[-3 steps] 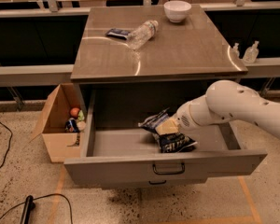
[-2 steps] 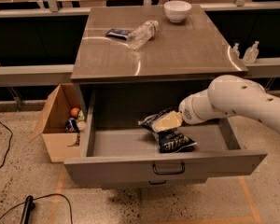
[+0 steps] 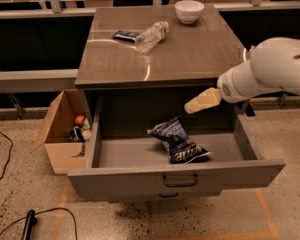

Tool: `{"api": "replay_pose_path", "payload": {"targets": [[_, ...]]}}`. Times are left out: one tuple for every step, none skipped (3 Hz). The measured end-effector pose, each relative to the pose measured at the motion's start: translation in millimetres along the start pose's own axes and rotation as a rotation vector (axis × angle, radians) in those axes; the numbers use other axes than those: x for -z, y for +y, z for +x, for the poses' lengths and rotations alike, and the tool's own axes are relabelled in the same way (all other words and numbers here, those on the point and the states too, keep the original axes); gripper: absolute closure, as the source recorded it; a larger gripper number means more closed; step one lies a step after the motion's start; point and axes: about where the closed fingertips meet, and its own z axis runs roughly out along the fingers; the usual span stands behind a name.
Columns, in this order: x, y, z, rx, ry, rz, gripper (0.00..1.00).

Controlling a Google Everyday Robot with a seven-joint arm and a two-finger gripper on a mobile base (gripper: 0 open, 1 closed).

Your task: Place blue chip bag into top drawer

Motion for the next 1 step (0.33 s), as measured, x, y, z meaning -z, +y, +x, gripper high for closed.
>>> {"api": "replay_pose_path", "payload": {"targets": [[6.8, -7.2, 7.3, -0.004, 0.031, 0.011, 0.0]]}}
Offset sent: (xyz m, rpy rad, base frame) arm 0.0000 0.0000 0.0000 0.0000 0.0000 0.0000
